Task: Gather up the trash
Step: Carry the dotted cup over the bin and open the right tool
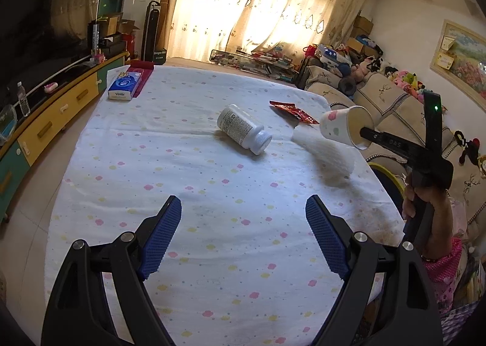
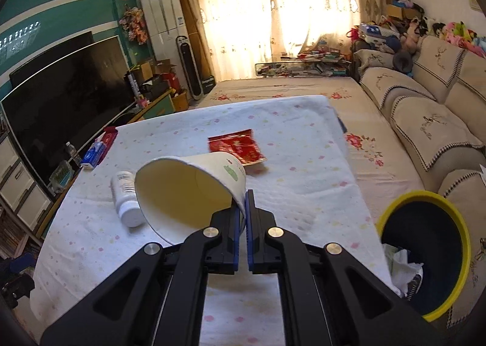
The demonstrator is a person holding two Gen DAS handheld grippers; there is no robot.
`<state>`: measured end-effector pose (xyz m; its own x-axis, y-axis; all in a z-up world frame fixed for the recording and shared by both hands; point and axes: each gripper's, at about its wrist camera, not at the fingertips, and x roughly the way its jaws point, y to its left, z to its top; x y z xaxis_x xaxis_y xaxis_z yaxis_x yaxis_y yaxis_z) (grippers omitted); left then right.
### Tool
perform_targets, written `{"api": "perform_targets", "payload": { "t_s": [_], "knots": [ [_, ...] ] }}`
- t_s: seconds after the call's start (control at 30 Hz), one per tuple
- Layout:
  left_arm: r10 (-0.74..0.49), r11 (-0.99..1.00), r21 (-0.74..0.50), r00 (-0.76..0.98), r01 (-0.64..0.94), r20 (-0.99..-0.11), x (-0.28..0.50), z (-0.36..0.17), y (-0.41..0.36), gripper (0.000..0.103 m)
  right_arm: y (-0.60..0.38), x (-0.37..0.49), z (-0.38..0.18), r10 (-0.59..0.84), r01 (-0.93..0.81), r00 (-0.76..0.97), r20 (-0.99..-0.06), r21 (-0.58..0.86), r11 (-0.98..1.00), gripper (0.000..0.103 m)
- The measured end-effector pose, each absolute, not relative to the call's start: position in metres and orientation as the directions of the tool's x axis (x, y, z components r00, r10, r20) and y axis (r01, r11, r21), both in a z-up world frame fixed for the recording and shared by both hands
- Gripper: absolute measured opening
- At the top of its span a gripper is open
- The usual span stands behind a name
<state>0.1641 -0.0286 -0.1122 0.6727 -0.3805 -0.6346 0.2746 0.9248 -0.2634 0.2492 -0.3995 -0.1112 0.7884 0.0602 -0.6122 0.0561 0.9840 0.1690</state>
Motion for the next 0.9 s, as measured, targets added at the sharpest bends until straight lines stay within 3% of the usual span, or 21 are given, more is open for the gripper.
{"api": "perform_targets", "payload": {
  "t_s": [0.43,0.7,0.73,0.83,0.9],
  "knots": [
    [-0.394,0.917,-0.239,0.639,0.319,-0.66,0.169,-0.115,-0.066,0.083,-0.566,0.185,-0.154,-0.218,0.458,0.71,-0.67,0.204,0.865,0.004],
    [-0.399,0.911,-0.223,0.609,0.347,-0.686,0.178,-0.117,-0.094,0.083,-0.614,0.177,-0.191,-0.248,0.555,0.638,-0.729,0.212,0.804,0.007],
    [-0.399,0.911,-0.219,0.607,0.35,-0.687,0.178,-0.117,-0.097,0.083,-0.618,0.177,-0.195,-0.246,0.56,0.632,-0.735,0.213,0.801,0.011],
    [-0.395,0.91,-0.207,0.602,0.358,-0.694,0.181,-0.117,-0.106,0.083,-0.625,0.172,-0.2,-0.235,0.568,0.644,-0.728,0.25,0.784,0.048],
    [-0.392,0.91,-0.2,0.597,0.362,-0.7,0.184,-0.119,-0.112,0.083,-0.628,0.168,-0.199,-0.232,0.569,0.652,-0.722,0.264,0.779,0.052]
  ]
}}
